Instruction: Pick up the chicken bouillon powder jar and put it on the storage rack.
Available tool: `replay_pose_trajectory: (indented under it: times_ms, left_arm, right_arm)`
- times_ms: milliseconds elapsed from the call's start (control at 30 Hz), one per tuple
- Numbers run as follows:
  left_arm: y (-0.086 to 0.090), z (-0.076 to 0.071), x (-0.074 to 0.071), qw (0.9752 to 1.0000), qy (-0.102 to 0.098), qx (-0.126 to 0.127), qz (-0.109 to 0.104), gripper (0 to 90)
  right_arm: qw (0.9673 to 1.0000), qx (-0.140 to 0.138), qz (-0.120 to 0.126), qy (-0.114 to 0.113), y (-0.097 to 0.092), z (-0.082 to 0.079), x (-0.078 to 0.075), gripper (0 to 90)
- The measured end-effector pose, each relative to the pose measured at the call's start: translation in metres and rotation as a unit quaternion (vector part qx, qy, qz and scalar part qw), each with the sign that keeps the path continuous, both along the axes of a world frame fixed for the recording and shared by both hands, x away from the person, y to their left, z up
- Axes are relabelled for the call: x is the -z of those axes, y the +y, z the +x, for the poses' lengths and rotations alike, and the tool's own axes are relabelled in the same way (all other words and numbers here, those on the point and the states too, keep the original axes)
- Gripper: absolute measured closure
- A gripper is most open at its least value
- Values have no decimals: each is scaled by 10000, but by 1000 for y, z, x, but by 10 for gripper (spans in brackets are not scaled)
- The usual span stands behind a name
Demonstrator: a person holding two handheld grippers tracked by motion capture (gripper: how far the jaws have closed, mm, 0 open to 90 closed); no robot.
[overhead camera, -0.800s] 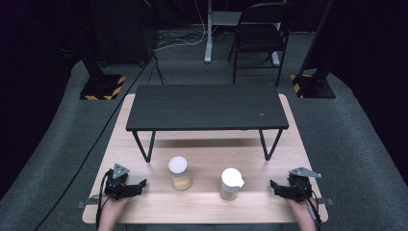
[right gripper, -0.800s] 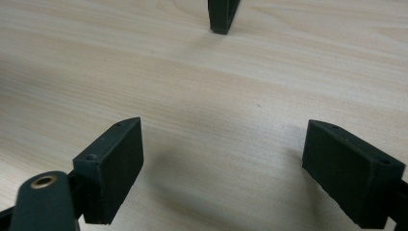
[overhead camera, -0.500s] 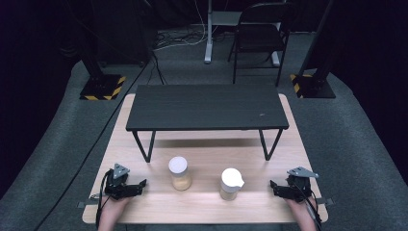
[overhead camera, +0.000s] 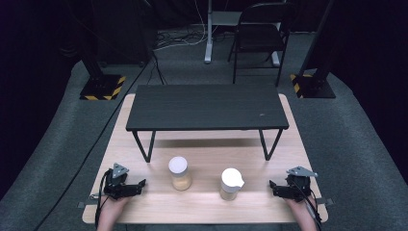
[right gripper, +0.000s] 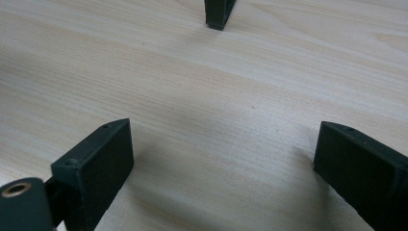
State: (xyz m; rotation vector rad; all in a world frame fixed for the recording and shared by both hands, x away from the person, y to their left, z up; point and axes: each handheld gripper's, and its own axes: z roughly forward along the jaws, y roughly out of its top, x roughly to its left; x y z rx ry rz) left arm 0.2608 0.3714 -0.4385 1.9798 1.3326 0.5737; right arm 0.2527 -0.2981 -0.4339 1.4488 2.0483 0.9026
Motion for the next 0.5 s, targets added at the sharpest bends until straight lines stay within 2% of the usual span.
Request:
replay_pose_trajectory:
  times_ms: [500]
  left_arm:
    - [1, 0, 0, 10000, -1, 21, 2, 83]
  right_arm:
    - [10000, 22, -4, 1, 0, 0, 0, 57]
